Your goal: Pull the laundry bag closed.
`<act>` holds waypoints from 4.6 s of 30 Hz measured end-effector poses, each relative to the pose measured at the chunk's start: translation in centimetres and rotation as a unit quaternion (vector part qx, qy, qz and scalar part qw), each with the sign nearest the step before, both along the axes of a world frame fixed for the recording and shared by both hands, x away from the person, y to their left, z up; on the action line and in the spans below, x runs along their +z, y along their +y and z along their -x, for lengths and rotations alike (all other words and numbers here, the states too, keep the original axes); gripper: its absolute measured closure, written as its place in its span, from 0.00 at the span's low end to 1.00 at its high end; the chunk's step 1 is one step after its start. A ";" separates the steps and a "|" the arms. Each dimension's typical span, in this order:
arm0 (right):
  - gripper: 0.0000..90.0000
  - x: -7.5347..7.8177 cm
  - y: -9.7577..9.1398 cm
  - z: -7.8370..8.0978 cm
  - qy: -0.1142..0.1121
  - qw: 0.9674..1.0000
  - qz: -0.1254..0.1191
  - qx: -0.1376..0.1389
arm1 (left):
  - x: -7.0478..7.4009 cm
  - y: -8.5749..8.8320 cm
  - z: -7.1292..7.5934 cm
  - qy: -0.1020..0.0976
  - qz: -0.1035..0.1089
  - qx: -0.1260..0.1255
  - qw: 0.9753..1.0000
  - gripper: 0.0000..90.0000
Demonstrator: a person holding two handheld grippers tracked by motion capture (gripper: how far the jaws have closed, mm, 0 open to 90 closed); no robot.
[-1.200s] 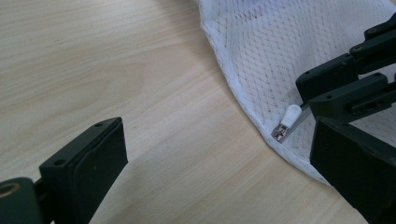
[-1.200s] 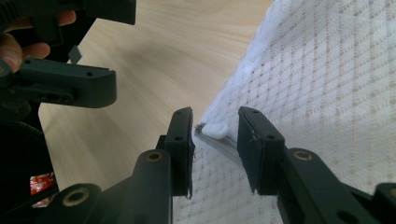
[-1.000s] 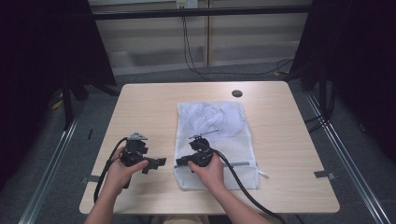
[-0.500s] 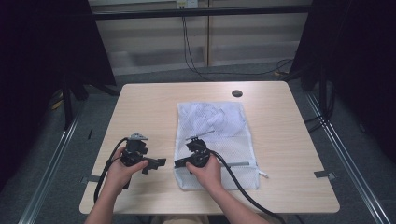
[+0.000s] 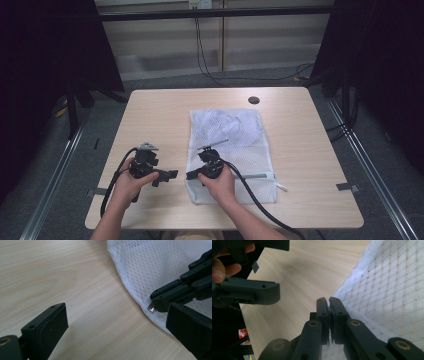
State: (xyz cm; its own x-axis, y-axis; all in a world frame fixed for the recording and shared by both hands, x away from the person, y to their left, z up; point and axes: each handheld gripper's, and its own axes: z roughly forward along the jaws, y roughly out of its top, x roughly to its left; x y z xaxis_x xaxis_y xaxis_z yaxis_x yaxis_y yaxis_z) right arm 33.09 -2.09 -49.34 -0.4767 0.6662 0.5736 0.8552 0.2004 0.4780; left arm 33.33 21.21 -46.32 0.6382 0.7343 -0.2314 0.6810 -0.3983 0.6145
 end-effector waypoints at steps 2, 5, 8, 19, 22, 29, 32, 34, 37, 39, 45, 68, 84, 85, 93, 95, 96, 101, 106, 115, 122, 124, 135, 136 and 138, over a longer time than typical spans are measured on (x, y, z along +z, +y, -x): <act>0.96 0.2 -0.1 0.0 0.004 1.000 -0.001 -0.001 | 0.0 0.0 0.0 0.002 0.004 -0.002 1.000 0.04; 0.96 0.5 -0.4 0.0 0.001 1.000 -0.010 -0.002 | -0.1 -0.1 0.1 0.007 0.013 -0.010 1.000 0.03; 0.96 0.9 -0.6 0.0 0.000 1.000 -0.019 -0.006 | -0.1 -0.3 0.2 0.010 0.021 -0.017 1.000 0.03; 0.96 2.0 -1.7 0.0 -0.005 0.999 -0.041 -0.012 | -0.5 -1.0 0.4 0.050 0.062 -0.045 0.996 0.02; 0.96 2.2 -1.9 0.0 -0.008 0.999 -0.045 -0.015 | -0.6 -1.2 0.4 0.053 0.060 -0.043 0.996 0.02; 0.96 2.5 -2.0 0.1 -0.013 0.999 -0.048 -0.018 | -1.1 -1.6 0.5 0.062 0.080 -0.037 0.994 0.03; 0.96 2.6 -2.1 0.1 -0.015 0.999 -0.047 -0.018 | -1.3 -1.8 0.6 0.065 0.085 -0.038 0.994 0.05; 0.96 2.7 -2.2 0.1 -0.018 0.999 -0.048 -0.016 | -1.5 -2.1 0.7 0.069 0.087 -0.040 0.993 0.05; 0.96 2.8 -2.3 0.1 -0.020 0.998 -0.049 -0.015 | -1.7 -2.4 0.7 0.075 0.087 -0.040 0.993 0.06; 0.96 2.9 -2.4 0.1 -0.022 0.998 -0.050 -0.015 | -1.7 -2.5 0.6 0.076 0.093 -0.044 0.992 0.07; 0.96 3.0 -2.6 0.1 -0.023 0.998 -0.054 -0.018 | -1.8 -2.6 0.7 0.076 0.096 -0.048 0.991 0.17; 0.96 3.0 -2.5 0.1 -0.024 0.998 -0.049 -0.017 | -2.2 -3.9 0.6 0.099 0.169 -0.067 0.978 0.36; 0.96 3.2 -2.6 0.2 -0.029 0.998 -0.052 -0.016 | -2.6 -5.1 0.5 0.121 0.176 -0.059 0.975 0.50; 0.96 3.2 -2.6 0.2 -0.028 0.998 -0.052 -0.017 | -2.6 -5.2 0.5 0.120 0.179 -0.058 0.975 0.51; 0.96 3.2 -2.6 0.2 -0.028 0.998 -0.051 -0.016 | -3.2 -5.3 0.4 0.138 0.194 -0.054 0.970 0.63; 0.96 3.2 -2.5 0.2 -0.027 0.998 -0.052 -0.016 | -3.3 -5.3 0.4 0.139 0.199 -0.049 0.969 0.65; 0.96 3.2 -2.5 0.2 -0.027 0.998 -0.052 -0.016 | -3.3 -5.3 0.4 0.138 0.196 -0.053 0.969 0.66; 0.96 3.2 -2.5 0.2 -0.027 0.998 -0.052 -0.015 | -3.3 -5.3 0.3 0.145 0.199 -0.048 0.968 0.72; 0.96 3.3 -2.6 0.3 -0.025 0.998 -0.055 -0.017 | -3.2 -5.3 0.3 0.155 0.194 -0.038 0.968 0.82; 0.96 3.5 -2.9 0.3 -0.029 0.998 -0.052 -0.015 | -2.4 -5.5 0.5 0.164 0.177 0.005 0.970 0.97; 0.96 3.5 -3.3 0.3 -0.027 0.998 -0.048 -0.015 | -2.4 -5.5 0.5 0.173 0.178 0.009 0.969 0.97; 0.96 3.4 -3.5 0.3 -0.026 0.998 -0.049 -0.016 | -2.5 -5.5 0.5 0.174 0.177 0.010 0.969 0.97; 0.96 3.0 -4.6 0.3 -0.018 0.998 -0.054 -0.021 | -2.6 -5.4 0.4 0.175 0.182 0.010 0.967 0.97; 0.96 3.0 -4.7 0.3 -0.016 0.998 -0.056 -0.022 | -2.6 -5.5 0.5 0.177 0.184 0.013 0.967 0.97; 0.96 3.0 -4.8 0.4 -0.014 0.998 -0.054 -0.022 | -2.6 -5.4 0.5 0.178 0.186 0.012 0.966 0.97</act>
